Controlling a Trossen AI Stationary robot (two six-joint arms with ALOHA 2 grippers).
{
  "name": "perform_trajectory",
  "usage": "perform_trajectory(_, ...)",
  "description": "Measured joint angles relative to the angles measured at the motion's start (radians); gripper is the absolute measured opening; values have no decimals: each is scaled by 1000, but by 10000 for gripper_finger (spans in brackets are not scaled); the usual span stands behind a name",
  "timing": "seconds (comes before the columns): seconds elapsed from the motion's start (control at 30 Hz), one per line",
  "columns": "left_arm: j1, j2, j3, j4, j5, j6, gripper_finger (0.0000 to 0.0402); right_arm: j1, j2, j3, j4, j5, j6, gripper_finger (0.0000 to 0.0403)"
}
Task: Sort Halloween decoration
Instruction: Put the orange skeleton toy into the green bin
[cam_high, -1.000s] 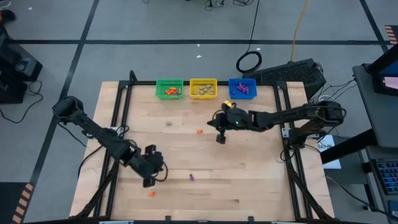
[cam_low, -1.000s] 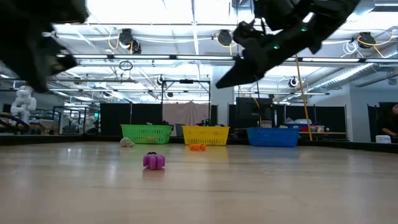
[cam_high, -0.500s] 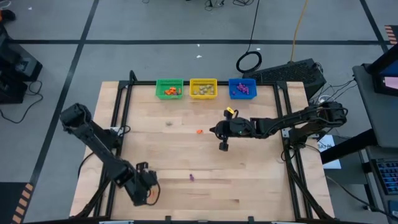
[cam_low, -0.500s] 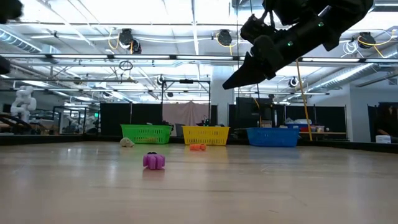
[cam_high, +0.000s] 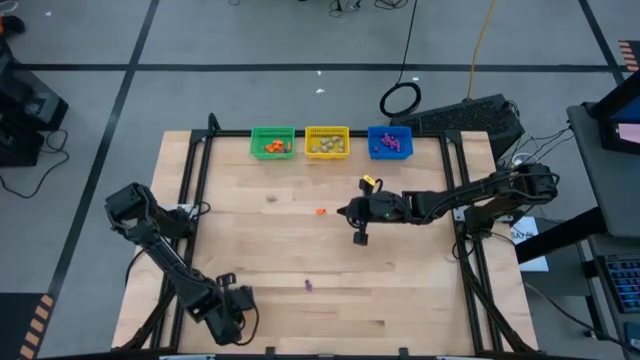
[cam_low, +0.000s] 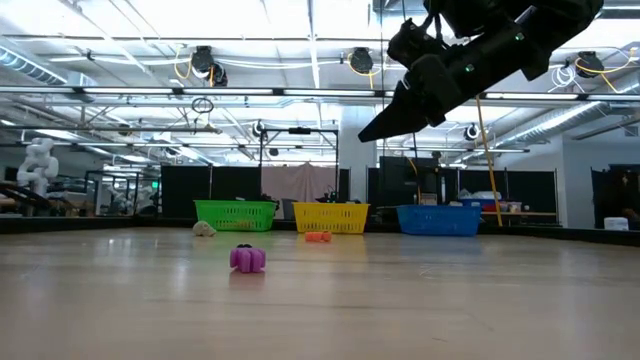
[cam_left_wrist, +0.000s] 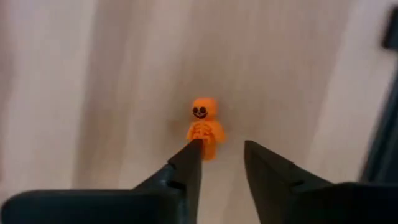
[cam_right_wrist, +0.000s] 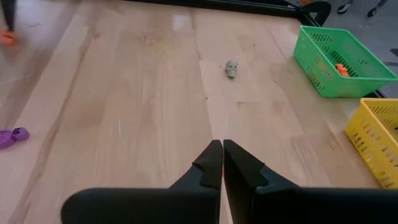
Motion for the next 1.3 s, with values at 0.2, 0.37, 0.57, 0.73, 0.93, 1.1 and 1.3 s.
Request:
perform_trajectory(0.2,0,1,0,-78,-66,-64,144,11,0,0,0,0,-2,0)
perform_trajectory(0.37,0,1,0,-112,-142,-64,130,17,0,0,0,0,-1,0)
perform_trajectory(0.57,0,30,0,-46,-84,-13,61,17,0,0,0,-1,-2,0)
perform_trajectory(0.73,2,75,0,10,-47,9,38,17,0,1,1,-1,-2,0)
perform_trajectory(0.93,8,40,3,-74,-15,4,30,17,0,1,0,-1,-2,0)
perform_trajectory(1.1,30,-10,7,-114,18,42,7,17,0,1,0,-1,-6,0)
perform_trajectory(1.3,105,-78,9,-115,-29,46,5,17,1,1,2,-1,-10,0)
